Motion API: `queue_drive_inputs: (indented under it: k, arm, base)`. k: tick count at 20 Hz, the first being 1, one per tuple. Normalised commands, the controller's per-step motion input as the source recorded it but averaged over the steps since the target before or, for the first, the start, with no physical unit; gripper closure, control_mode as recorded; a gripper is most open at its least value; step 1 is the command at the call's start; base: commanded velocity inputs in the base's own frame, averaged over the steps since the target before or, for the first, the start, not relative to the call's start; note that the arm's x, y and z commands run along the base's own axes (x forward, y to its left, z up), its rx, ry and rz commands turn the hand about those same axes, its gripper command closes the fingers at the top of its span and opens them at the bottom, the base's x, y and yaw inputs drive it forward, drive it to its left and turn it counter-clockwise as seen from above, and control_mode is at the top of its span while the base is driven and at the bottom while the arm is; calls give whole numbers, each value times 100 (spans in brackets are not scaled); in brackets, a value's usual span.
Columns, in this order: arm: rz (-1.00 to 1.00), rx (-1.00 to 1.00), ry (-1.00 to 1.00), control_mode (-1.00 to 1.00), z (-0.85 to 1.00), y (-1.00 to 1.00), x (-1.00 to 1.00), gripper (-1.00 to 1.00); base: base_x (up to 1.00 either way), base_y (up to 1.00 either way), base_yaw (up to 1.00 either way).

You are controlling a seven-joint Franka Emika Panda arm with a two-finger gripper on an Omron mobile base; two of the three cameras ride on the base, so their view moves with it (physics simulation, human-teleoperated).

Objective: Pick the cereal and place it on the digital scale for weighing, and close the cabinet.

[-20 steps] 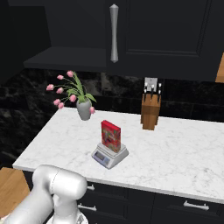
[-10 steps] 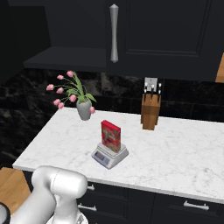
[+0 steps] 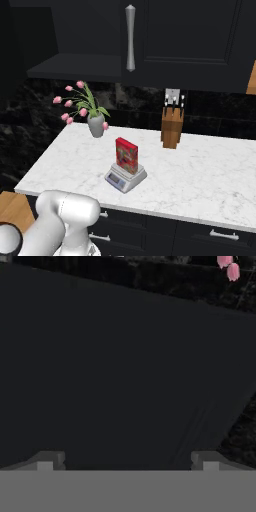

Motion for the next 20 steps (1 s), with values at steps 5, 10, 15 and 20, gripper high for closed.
queue_drive_inputs:
  k: [5, 10, 15, 20]
  arm:
    - [0, 9, 4, -100, 46, -94, 9, -100]
    - [0, 13, 9, -100, 42, -98, 20, -100]
    - [0, 16, 11, -100, 29, -100, 35, -100]
    - [0, 14, 7, -100, 20, -95, 39, -100]
  base:
    - [0, 0, 0]
    - [0, 0, 0]
    - [0, 0, 0]
    - [0, 0, 0]
